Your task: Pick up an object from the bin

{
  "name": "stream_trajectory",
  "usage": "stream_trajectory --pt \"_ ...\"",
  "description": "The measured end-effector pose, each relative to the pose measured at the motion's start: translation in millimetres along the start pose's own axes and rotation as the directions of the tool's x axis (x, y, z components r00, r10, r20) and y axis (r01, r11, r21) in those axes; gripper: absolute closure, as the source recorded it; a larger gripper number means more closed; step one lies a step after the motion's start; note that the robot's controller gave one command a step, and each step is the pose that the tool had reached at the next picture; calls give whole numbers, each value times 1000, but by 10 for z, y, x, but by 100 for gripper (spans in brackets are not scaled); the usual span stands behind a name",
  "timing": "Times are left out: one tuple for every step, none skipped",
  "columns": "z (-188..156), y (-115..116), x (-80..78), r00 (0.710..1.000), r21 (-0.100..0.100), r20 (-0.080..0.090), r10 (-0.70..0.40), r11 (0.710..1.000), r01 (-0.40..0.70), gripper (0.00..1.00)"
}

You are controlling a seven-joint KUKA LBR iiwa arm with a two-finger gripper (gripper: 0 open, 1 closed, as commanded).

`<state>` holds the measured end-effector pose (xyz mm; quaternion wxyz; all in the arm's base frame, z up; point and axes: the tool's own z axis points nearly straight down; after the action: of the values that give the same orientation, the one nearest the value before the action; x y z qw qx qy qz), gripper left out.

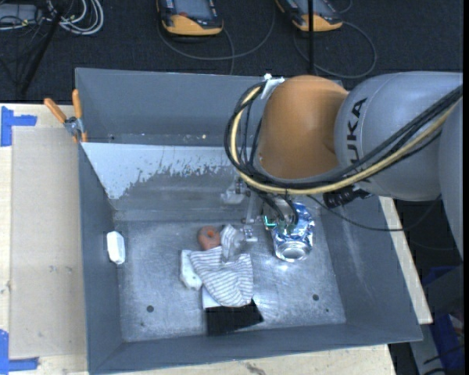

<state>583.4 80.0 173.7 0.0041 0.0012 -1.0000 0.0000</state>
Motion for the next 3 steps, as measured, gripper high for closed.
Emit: stream_trajectory --pt "-41 -3 -18 1000 -1 8 1 1000 -1 0" --pt "373 32 -175 1000 -1 16 -25 1000 25 0" --pt "857 82 -255 956 1 14 -293 956 293 100"
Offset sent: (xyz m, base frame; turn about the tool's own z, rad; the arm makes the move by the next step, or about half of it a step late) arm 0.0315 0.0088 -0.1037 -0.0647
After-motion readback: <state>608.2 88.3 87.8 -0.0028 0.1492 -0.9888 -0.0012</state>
